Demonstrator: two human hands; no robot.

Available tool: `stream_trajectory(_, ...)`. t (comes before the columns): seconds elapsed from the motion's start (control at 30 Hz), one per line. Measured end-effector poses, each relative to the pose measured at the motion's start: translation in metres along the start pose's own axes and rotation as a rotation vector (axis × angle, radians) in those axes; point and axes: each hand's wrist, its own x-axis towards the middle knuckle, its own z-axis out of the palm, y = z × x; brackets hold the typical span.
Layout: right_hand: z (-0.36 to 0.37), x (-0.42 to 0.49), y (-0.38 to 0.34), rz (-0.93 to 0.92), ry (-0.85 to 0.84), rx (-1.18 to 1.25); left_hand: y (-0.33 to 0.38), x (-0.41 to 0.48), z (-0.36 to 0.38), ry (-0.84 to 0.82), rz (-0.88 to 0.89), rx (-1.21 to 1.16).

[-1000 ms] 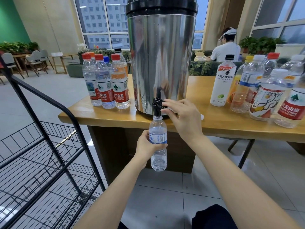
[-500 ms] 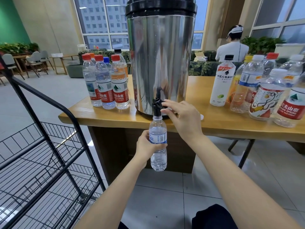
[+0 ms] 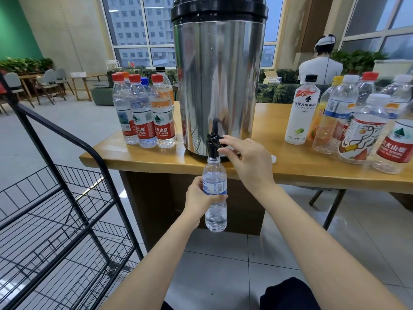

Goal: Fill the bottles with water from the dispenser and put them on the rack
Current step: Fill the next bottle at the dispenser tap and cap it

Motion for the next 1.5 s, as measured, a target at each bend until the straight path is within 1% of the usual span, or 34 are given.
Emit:
stream_trajectory(0.97, -0.0014, 0.0004, -0.0011, 0.009, 0.002, 0.035, -0.0006, 0.0023, 0.0021, 0.019, 0.012, 0.029)
stream_trajectory(1.5, -0.0024, 0.0007, -0.0011, 0.017, -0.007, 0.032, 0.0015, 0.002, 0.0014, 0.005, -0.004, -0.001)
